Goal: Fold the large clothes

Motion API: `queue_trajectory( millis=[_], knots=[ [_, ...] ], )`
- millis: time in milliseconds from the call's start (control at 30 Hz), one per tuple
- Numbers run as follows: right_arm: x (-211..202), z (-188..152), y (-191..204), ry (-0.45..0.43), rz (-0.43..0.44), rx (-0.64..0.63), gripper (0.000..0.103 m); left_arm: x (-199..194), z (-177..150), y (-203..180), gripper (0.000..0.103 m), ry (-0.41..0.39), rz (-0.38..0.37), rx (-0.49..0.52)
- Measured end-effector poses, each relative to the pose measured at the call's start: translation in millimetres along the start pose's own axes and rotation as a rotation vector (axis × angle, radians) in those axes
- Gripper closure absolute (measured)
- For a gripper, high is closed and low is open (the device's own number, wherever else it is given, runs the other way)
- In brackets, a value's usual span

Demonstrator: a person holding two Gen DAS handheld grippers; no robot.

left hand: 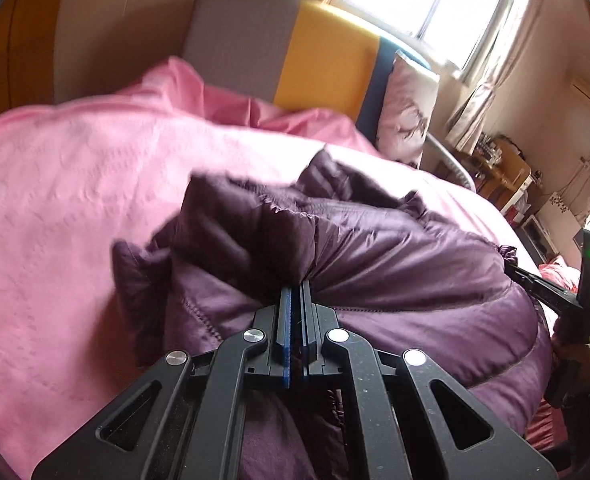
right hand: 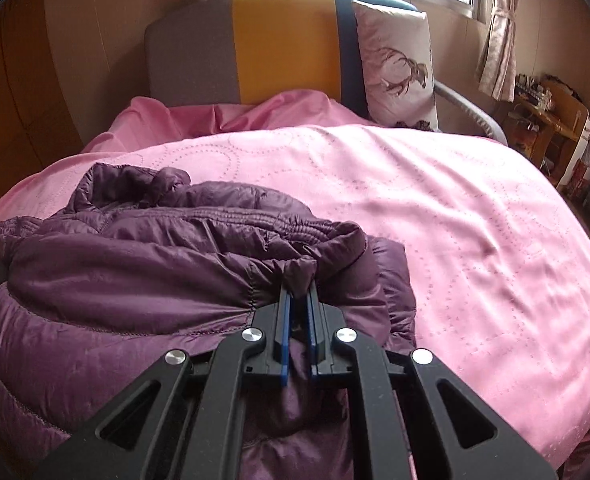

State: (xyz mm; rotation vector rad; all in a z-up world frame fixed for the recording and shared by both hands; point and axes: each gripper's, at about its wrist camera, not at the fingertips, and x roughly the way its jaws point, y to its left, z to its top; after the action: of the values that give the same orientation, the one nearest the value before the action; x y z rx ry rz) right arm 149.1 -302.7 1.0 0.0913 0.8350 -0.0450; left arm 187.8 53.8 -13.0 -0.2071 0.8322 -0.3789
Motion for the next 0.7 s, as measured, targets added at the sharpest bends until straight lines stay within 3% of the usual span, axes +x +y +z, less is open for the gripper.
queue_trajectory(
  millis=[167, 233, 300, 333, 367, 400, 500, 633, 667, 700],
  knots=[
    [-13.8, -0.7, -2.4, -0.018, 0.023, 0.006, 0.095, -22.2, 0.8, -3.6, 0.1, -0.043, -0.009, 0.0],
    [-23.2, 0.6, -10.5, -0.031, 0.078, 0.028, 0.083, -34.3, 2.8, 2.4, 0.088, -0.053, -0.026, -0.019],
    [-37.2, -0.6, -20.0, -0.064, 0.123, 0.05, 0.062, -51.3, 2.0, 14.9, 0.042, -0.098, -0.002, -0.044],
    [-43.3, -2.1, -24.2, -0.076, 0.128, 0.054, 0.057, -56.3, 1.2, 19.8, 0.036, -0.12, 0.012, -0.052],
    [-48.2, -3.7, -28.4, -0.083, 0.131, 0.057, 0.041, -61.9, -0.6, 30.3, 0.035, -0.14, 0.026, -0.069],
    [-53.1, -6.8, -34.0, -0.095, 0.132, 0.062, 0.034, -62.5, -2.1, 37.1, 0.035, -0.126, 0.012, -0.082],
    [-55.5, -15.5, -46.7, -0.086, 0.104, 0.052, 0.034, -59.0, -6.9, 51.4, 0.035, -0.082, -0.017, -0.114],
    [-39.9, -23.1, -54.1, -0.028, 0.132, 0.068, 0.038, -43.1, -13.5, 52.9, 0.035, -0.017, -0.089, -0.122],
    [-36.5, -24.0, -53.3, -0.02, 0.138, 0.067, 0.043, -40.9, -12.7, 50.8, 0.036, -0.015, -0.101, -0.125],
    [-32.8, -24.5, -50.7, -0.01, 0.154, 0.061, 0.054, -39.3, -12.4, 47.7, 0.049, -0.011, -0.118, -0.119]
  ],
)
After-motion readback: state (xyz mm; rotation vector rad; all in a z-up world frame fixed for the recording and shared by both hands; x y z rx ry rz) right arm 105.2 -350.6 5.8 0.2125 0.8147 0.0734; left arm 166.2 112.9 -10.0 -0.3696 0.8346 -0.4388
